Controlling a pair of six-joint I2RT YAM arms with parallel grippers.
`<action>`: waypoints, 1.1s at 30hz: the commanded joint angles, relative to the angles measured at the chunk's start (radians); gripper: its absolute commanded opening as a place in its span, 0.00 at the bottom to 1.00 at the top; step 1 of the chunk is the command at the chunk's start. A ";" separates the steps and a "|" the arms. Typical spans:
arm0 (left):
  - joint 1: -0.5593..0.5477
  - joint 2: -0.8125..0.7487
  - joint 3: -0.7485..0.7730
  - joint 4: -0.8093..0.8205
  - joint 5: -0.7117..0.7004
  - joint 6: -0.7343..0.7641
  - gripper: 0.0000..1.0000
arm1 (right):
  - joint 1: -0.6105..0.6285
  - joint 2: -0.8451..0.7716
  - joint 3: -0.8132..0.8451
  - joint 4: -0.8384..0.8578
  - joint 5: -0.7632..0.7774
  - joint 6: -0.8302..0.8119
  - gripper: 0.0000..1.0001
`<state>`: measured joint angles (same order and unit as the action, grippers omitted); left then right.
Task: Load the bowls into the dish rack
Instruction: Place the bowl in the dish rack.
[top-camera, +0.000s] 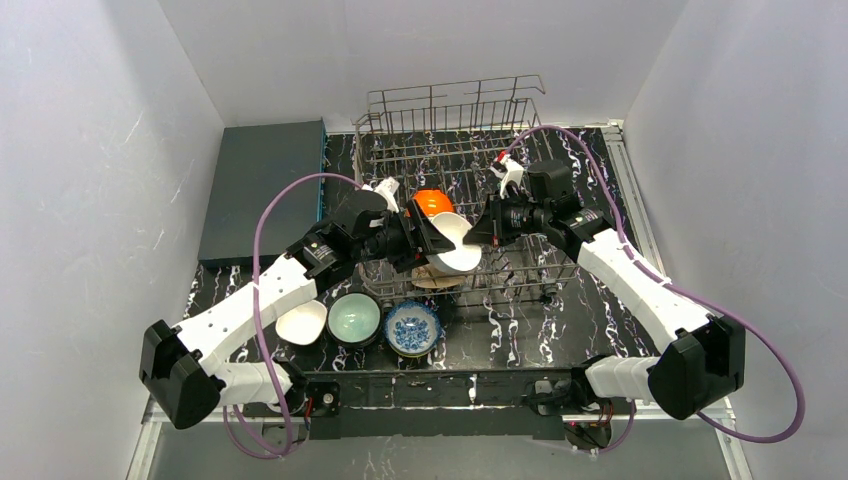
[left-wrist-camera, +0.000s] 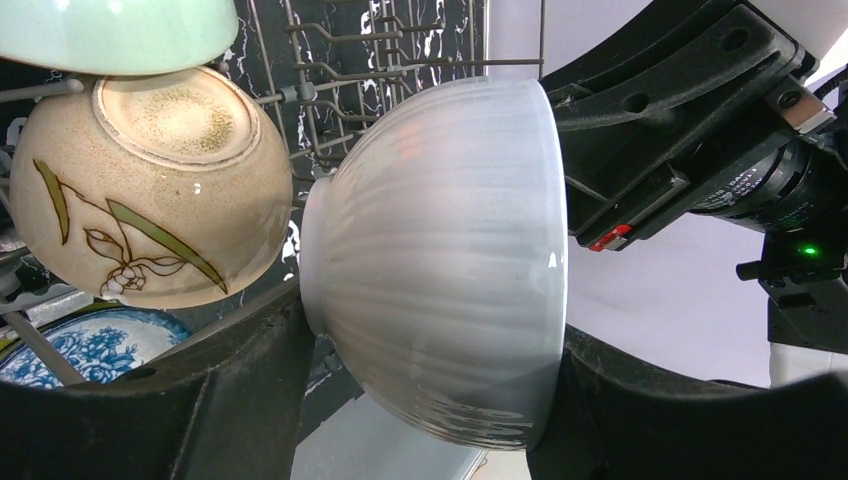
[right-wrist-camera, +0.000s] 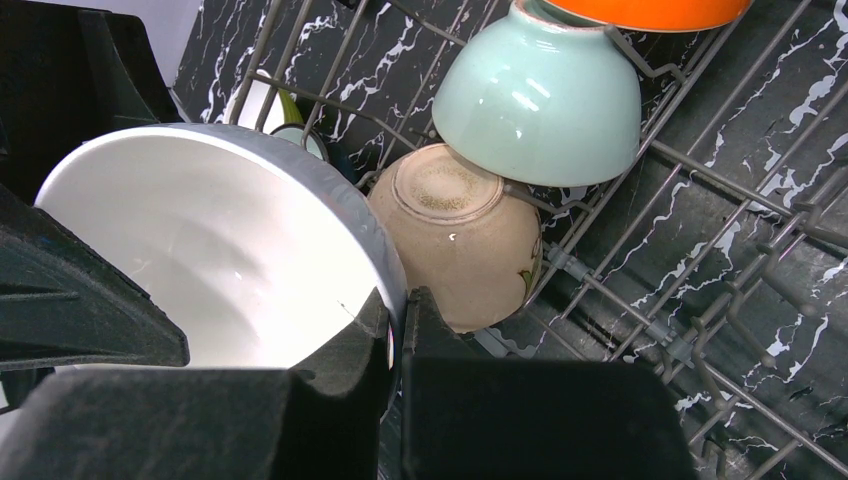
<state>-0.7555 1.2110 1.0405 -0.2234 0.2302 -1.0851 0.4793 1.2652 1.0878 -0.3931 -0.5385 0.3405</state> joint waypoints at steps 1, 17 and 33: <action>0.004 -0.029 0.020 -0.075 0.009 0.035 0.29 | -0.014 -0.018 0.023 0.054 -0.022 0.015 0.01; 0.004 -0.087 -0.004 -0.027 0.014 0.115 0.79 | -0.014 -0.010 0.019 0.052 -0.026 0.008 0.01; 0.004 -0.035 -0.078 0.139 0.108 0.031 0.85 | -0.014 -0.018 0.014 0.071 -0.053 0.029 0.01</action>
<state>-0.7547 1.1599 0.9947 -0.1627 0.2802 -1.0256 0.4667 1.2652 1.0878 -0.3923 -0.5392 0.3416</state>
